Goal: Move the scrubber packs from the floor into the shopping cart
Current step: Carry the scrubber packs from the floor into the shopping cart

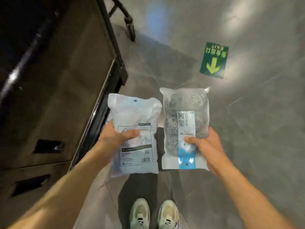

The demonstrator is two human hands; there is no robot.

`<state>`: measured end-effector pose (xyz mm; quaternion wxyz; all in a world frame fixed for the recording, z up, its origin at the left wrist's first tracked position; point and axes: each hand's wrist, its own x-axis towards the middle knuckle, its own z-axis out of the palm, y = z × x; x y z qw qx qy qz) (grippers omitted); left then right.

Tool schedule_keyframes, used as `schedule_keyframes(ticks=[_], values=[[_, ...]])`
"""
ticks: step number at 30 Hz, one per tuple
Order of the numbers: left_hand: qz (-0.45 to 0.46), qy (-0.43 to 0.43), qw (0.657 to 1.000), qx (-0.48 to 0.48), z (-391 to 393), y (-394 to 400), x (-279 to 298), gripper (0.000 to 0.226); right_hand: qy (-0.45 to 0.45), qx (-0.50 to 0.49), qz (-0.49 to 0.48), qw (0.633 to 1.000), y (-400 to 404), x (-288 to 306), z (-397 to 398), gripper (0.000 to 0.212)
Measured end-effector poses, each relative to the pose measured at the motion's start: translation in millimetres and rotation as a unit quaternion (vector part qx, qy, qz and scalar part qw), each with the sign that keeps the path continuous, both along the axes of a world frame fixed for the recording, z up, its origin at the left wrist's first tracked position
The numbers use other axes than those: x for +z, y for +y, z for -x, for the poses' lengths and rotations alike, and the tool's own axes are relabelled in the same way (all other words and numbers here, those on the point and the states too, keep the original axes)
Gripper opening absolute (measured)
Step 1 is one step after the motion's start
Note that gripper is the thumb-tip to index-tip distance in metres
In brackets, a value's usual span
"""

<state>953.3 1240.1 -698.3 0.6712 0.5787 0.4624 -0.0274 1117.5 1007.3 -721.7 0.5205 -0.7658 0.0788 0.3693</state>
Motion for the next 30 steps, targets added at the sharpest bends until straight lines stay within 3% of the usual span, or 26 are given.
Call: schedule_keyframes(ticks=[7, 13, 15, 19, 23, 30], values=[[-0.134, -0.111, 0.984, -0.022, -42.8, -15.7, 356.3, 0.049, -0.074, -0.01, -0.099, 0.992, -33.9, 339.1, -14.3, 0.05], [-0.196, -0.227, 0.953, -0.048, -51.0, -53.4, 561.4, 0.051, -0.214, -0.015, -0.17, 0.962, -76.9, 548.8, -2.6, 0.041], [-0.21, -0.268, 0.938, -0.064, -54.0, -64.3, 604.5, 0.042, -0.265, -0.047, -0.191, 0.944, -90.7, 593.4, 10.3, 0.039], [-0.201, -0.329, 0.915, -0.118, -69.1, -88.1, 665.8, 0.037, -0.326, -0.133, -0.222, 0.909, -117.9, 652.6, 40.2, 0.075], [-0.175, -0.36, 0.894, -0.204, -76.4, -119.7, 698.2, 0.041, -0.373, -0.224, -0.206, 0.877, -155.7, 681.3, 71.6, 0.037], [-0.094, -0.392, 0.832, -0.382, -70.7, -219.7, 709.5, 0.03, -0.413, -0.398, -0.139, 0.807, -250.1, 701.7, 172.6, 0.033]])
